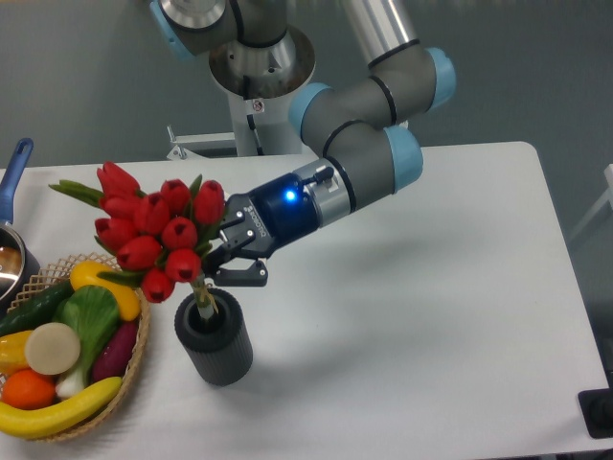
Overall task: Insert the flowers into the vase
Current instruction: 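Lower the tulip stems into the grey vase opening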
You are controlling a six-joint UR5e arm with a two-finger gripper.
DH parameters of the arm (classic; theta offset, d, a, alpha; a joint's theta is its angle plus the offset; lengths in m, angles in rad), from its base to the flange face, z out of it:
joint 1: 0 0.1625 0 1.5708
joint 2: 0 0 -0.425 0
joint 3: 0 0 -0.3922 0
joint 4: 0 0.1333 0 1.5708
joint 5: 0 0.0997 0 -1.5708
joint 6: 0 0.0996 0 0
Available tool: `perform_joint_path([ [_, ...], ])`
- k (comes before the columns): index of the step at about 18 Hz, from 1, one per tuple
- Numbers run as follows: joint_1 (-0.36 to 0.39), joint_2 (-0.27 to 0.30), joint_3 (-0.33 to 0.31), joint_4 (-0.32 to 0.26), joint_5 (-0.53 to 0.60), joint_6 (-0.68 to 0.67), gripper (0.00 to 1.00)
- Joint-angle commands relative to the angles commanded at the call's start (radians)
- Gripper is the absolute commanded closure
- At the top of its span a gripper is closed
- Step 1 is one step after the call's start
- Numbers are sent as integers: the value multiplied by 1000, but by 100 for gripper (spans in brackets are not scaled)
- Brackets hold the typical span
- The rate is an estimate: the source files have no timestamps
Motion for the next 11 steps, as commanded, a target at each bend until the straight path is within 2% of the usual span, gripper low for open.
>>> perform_joint_path([
  [7, 0, -61, -9, 3, 5, 32, 66],
  [11, 0, -78, -35, 3, 6, 84, 66],
])
